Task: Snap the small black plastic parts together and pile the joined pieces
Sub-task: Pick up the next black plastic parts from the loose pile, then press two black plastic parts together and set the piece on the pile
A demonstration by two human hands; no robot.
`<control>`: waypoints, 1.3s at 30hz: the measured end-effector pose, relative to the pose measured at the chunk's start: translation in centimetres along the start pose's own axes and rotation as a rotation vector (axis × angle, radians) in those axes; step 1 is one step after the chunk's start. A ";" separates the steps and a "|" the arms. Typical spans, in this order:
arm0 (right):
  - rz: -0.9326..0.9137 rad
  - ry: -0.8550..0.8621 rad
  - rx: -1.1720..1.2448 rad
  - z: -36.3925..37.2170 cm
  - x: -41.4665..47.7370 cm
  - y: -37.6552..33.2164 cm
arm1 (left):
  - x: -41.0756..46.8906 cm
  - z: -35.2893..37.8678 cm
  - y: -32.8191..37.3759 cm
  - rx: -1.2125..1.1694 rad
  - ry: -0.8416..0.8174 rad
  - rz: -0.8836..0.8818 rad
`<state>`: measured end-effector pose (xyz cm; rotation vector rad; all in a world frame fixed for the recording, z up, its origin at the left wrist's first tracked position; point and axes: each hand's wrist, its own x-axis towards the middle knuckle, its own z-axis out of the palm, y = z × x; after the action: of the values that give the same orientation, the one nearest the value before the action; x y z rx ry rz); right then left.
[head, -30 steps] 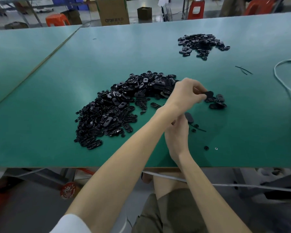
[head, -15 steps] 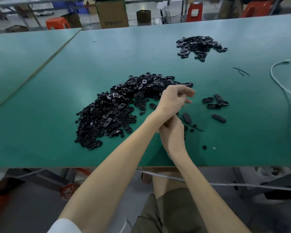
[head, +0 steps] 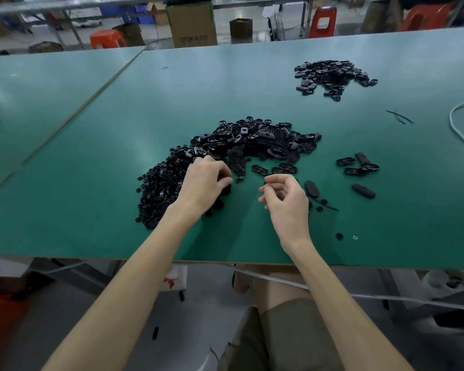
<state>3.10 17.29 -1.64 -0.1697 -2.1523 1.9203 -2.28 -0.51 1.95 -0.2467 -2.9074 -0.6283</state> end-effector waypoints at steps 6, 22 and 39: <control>-0.001 -0.005 -0.015 0.0 0.0 0.0 | 0.0 0.9 0.4 0.026 0.049 0.006; -0.007 -0.013 -0.006 -0.1 -0.1 -0.1 | 0.8 2.4 1.2 0.196 0.107 0.169; -0.005 -0.012 -0.004 -0.1 0.0 0.0 | 0.3 1.9 2.8 0.050 0.049 0.078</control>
<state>3.16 17.39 -1.59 -0.1541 -2.1617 1.9197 -2.22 2.88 1.41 -0.3313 -2.8469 -0.5414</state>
